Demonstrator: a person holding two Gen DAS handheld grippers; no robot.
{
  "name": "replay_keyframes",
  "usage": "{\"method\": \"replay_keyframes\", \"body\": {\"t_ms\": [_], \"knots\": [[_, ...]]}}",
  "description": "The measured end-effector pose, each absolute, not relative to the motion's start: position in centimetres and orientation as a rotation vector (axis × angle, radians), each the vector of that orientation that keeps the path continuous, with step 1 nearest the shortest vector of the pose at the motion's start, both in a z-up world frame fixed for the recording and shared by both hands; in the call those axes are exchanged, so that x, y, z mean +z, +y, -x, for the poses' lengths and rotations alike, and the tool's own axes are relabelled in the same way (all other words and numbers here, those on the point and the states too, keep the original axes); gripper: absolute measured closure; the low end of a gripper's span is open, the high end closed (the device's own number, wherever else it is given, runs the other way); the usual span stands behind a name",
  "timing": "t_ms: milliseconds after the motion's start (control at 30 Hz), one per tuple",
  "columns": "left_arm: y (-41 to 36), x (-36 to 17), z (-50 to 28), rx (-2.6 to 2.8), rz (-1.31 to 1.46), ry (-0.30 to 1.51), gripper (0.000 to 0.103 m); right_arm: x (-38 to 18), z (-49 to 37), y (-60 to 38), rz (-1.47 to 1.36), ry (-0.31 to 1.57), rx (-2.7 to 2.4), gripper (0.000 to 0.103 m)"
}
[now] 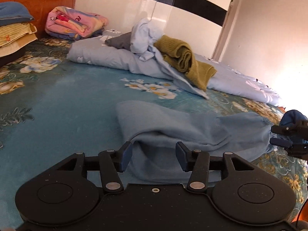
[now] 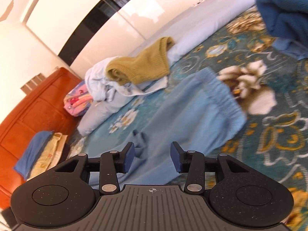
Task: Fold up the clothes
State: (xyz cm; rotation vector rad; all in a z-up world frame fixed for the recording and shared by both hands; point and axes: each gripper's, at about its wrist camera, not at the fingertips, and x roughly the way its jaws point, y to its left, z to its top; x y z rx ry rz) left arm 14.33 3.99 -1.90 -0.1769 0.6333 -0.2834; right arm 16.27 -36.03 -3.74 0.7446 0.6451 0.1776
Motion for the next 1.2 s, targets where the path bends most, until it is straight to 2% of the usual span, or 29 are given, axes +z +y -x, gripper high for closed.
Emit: {"method": "replay_keyframes", "body": {"t_ms": [267, 367, 400, 567, 633, 667, 700, 933, 1100, 1200], "knots": [[3.0, -3.5, -17.1, -0.293, 0.100, 0.680, 0.055, -5.0, -22.4, -30.8, -0.692, 0.799, 0.210, 0.063], [3.5, -3.7, -17.8, -0.276, 0.115, 0.681, 0.055, -5.8, -24.0, -29.9, -0.684, 0.838, 0.195, 0.051], [3.9, -3.8, -18.1, -0.267, 0.131, 0.686, 0.055, -5.9, -24.3, -29.6, -0.680, 0.843, 0.205, 0.043], [5.1, -4.0, -18.7, -0.221, 0.139, 0.685, 0.055, -6.0, -25.4, -28.0, -0.640, 0.854, 0.222, 0.043], [5.4, -4.1, -18.4, -0.212, 0.146, 0.678, 0.055, -6.0, -25.4, -27.7, -0.644, 0.861, 0.220, 0.074], [5.6, -4.1, -18.3, -0.207, 0.149, 0.674, 0.055, -6.0, -25.3, -27.6, -0.643, 0.866, 0.219, 0.082], [5.8, -4.1, -18.2, -0.200, 0.157, 0.673, 0.055, -5.9, -25.1, -27.5, -0.639, 0.867, 0.220, 0.096], [7.7, -4.5, -17.3, -0.180, 0.225, 0.681, 0.051, -3.8, -21.9, -29.4, -0.715, 0.781, 0.240, 0.097], [7.6, -4.7, -16.7, -0.184, 0.214, 0.695, 0.051, -6.4, -21.8, -29.8, -0.724, 0.898, 0.161, 0.097], [8.4, -4.3, -16.1, -0.220, 0.224, 0.698, 0.053, -6.9, -21.5, -30.1, -0.768, 0.889, 0.161, 0.095]]}}
